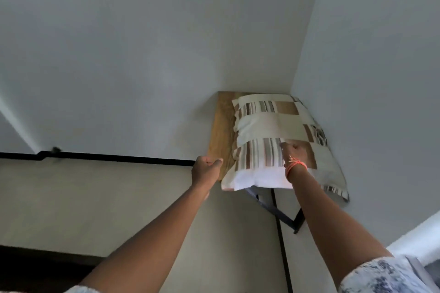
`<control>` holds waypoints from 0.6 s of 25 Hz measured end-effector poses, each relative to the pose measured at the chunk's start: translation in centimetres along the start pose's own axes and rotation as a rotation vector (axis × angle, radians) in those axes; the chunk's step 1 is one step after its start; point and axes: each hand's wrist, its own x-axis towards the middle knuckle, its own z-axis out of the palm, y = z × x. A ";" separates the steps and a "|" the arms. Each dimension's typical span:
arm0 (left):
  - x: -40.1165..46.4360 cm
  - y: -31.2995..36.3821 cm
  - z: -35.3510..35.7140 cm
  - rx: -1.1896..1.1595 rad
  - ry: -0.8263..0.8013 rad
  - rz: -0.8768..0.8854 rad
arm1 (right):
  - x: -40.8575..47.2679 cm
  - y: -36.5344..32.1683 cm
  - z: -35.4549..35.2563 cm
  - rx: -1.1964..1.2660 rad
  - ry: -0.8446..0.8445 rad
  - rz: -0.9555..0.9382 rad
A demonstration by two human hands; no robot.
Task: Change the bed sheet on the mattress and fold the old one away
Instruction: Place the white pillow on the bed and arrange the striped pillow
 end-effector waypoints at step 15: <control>18.6 1.8 20.3 0.068 -0.155 -0.268 | 26.5 0.4 -1.8 -0.525 0.065 0.127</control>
